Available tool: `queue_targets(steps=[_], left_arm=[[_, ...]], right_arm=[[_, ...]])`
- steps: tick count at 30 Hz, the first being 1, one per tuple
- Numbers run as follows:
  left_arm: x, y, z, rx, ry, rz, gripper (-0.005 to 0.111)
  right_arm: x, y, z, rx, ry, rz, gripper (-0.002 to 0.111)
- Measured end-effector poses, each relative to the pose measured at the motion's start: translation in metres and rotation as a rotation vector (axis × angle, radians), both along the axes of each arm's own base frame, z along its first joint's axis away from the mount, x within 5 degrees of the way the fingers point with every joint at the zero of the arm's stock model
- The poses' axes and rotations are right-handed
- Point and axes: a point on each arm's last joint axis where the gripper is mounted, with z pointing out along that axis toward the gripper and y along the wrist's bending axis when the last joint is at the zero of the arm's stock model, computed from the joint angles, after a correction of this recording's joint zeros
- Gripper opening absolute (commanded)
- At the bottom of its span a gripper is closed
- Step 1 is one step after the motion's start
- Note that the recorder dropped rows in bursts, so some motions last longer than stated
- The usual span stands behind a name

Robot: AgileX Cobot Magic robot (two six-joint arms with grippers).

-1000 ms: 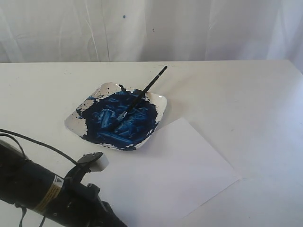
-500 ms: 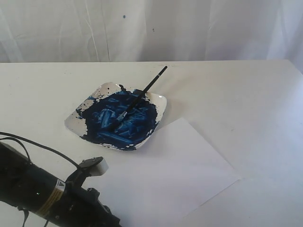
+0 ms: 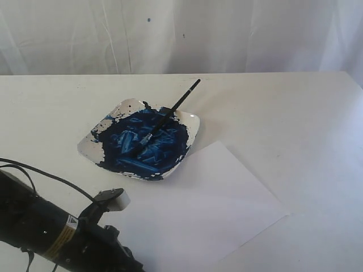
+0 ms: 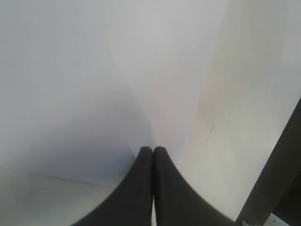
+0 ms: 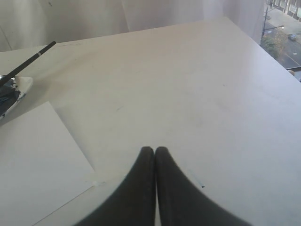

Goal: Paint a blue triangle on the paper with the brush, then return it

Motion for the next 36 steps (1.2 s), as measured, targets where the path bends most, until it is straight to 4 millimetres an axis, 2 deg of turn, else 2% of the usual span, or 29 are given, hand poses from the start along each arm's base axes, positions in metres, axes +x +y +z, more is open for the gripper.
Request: queue_targets(steps=[21, 24, 33, 36], left_arm=[[-0.001, 0.000, 0.000, -0.002, -0.013, -0.022, 0.000], [-0.001, 0.000, 0.000, -0.003, -0.016, -0.025, 0.000], [-0.001, 0.000, 0.000, -0.003, -0.016, -0.025, 0.000], [-0.001, 0.000, 0.000, -0.003, -0.018, -0.027, 0.000]], right_arm=[[0.000, 0.000, 0.001, 0.016, -0.006, -0.001, 0.000], [0.002, 0.003, 0.012, 0.217, -0.107, -0.011, 0.000], [0.000, -0.004, 0.052, 0.483, -0.520, -0.036, 0.000], [-0.001, -0.004, 0.056, 0.519, -0.557, -0.033, 0.000]])
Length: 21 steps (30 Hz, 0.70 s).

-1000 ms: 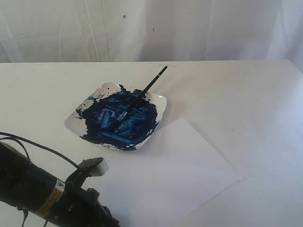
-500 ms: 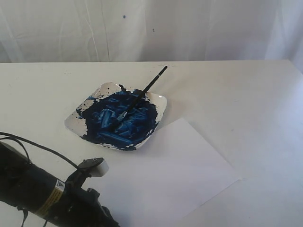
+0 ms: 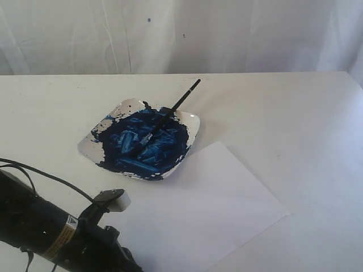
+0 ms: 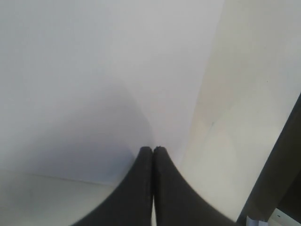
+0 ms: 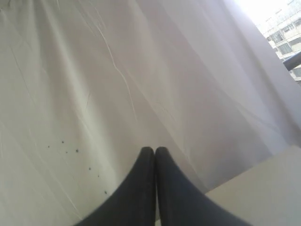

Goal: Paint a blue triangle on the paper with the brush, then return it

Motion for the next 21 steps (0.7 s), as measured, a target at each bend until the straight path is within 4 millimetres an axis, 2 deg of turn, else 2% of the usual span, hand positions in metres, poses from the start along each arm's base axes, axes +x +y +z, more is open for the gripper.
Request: queue_targets(steps=[4, 9, 14, 16, 21], left_arm=[[0.000, 0.000, 0.000, 0.001, 0.000, -0.002, 0.000], [0.000, 0.000, 0.000, 0.001, -0.001, -0.002, 0.000], [0.000, 0.000, 0.000, 0.001, -0.001, -0.002, 0.000], [0.000, 0.000, 0.000, 0.001, -0.001, -0.002, 0.000], [0.000, 0.000, 0.000, 0.001, -0.002, -0.005, 0.000]], right_arm=[[0.002, 0.001, 0.010, 0.012, 0.016, 0.010, 0.000], [0.026, 0.008, 0.035, -0.085, 0.119, 0.027, 0.000], [0.074, 0.027, 0.071, -0.280, 0.155, 0.118, 0.000], [0.099, 0.040, 0.077, -0.364, 0.167, 0.189, 0.000], [0.159, 0.071, 0.060, -0.489, 0.254, 0.366, 0.000]])
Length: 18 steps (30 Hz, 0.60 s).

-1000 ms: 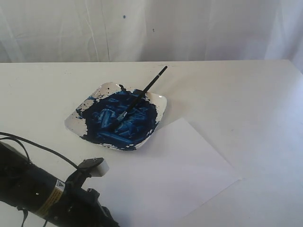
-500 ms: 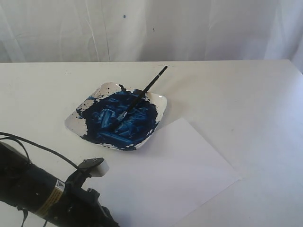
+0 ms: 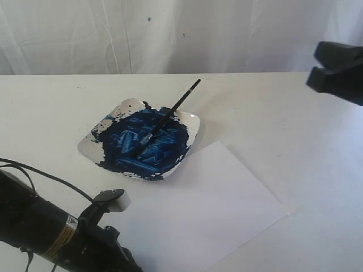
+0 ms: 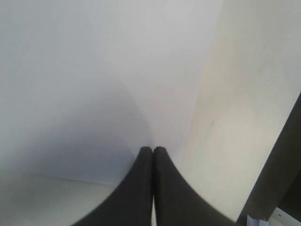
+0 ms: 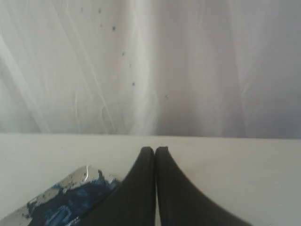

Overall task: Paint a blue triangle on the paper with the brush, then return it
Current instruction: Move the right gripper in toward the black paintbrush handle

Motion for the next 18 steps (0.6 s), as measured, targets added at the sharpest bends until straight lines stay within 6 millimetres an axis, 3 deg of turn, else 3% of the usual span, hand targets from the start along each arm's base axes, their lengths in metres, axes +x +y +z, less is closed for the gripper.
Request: queue_targets(steps=[11, 18], left_arm=[[0.000, 0.000, 0.000, 0.000, 0.000, 0.000, 0.000], [0.000, 0.000, 0.000, 0.000, 0.000, 0.000, 0.000]], right_arm=[[0.090, 0.038, -0.048, 0.041, 0.152, 0.164, 0.000], [0.131, 0.051, -0.056, 0.118, 0.208, 0.195, 0.000]])
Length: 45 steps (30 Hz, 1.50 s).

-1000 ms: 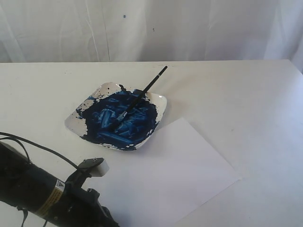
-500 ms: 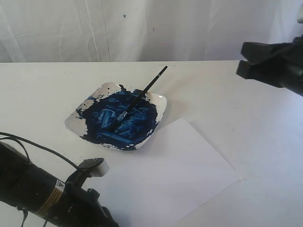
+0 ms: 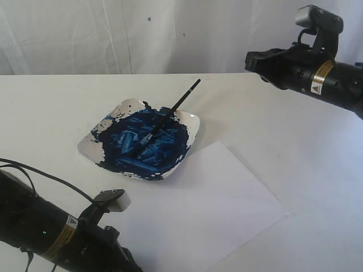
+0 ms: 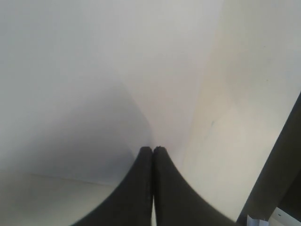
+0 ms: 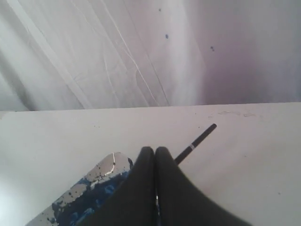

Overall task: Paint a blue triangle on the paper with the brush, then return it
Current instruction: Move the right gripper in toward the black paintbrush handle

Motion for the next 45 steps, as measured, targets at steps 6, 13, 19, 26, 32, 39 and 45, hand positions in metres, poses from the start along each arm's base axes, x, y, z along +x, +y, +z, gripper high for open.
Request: queue_targets(steps=[6, 13, 19, 26, 32, 39, 45], left_arm=[[0.000, 0.000, 0.000, -0.002, 0.000, -0.002, 0.000], [0.000, 0.000, 0.000, -0.002, 0.000, -0.002, 0.000], [0.000, 0.000, 0.000, -0.002, 0.000, -0.002, 0.000], [0.000, 0.000, 0.000, -0.002, 0.000, -0.002, 0.000], [0.000, 0.000, 0.000, -0.002, 0.000, -0.002, 0.000], [0.000, 0.000, 0.000, -0.002, 0.000, -0.002, 0.000], [0.000, 0.000, 0.000, -0.002, 0.000, -0.002, 0.000]], right_arm=[[0.027, 0.007, 0.003, 0.080, 0.027, -0.003, 0.000], [0.055, 0.023, -0.011, 0.186, 0.126, 0.002, 0.008], [0.080, 0.068, -0.050, 0.230, 0.224, 0.056, 0.067], [0.117, 0.082, -0.085, 0.364, 0.368, -0.015, 0.084], [0.132, 0.087, -0.083, 0.319, 0.361, -0.039, 0.084], [0.140, 0.095, -0.106, 0.319, 0.470, -0.008, 0.083], [0.146, 0.099, -0.115, 0.316, 0.482, 0.001, 0.080]])
